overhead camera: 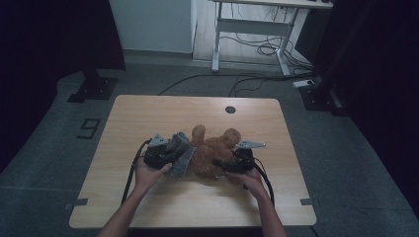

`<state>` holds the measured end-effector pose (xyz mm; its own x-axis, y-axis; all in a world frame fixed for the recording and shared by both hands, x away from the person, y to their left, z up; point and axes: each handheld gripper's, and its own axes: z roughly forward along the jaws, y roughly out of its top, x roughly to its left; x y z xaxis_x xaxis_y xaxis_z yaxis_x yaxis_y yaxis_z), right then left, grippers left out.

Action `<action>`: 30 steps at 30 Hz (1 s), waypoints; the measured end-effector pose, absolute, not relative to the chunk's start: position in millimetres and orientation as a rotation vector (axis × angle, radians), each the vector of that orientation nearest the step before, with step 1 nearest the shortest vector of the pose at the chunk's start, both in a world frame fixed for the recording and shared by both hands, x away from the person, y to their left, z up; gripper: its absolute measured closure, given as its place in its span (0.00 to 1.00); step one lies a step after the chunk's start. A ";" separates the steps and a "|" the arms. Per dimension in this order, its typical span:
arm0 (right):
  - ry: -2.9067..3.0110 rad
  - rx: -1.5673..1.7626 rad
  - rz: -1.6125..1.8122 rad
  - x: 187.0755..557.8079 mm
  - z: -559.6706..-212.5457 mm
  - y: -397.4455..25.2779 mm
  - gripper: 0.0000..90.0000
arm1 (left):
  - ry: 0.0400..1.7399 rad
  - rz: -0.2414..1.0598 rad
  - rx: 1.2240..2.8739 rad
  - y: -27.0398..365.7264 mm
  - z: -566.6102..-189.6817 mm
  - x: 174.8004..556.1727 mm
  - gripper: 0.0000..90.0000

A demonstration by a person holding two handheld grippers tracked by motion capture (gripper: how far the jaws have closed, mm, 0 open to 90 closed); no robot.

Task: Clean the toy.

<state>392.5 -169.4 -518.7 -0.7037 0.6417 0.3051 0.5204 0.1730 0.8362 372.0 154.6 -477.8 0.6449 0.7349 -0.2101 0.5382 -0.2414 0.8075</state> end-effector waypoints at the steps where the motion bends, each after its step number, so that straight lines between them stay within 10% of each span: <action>1: 2.317 1.138 1.564 389.2 -519.0 -169.7 0.40 | 0.998 0.260 1.920 154.9 -478.0 369.7 0.89; 8: 2.181 0.962 1.456 373.2 -516.0 -159.9 0.62 | 0.990 0.326 1.891 151.4 -476.5 360.4 0.88; 30: 2.091 0.982 1.499 384.0 -526.8 -181.6 0.65 | 0.958 0.387 1.903 128.9 -477.6 368.5 0.88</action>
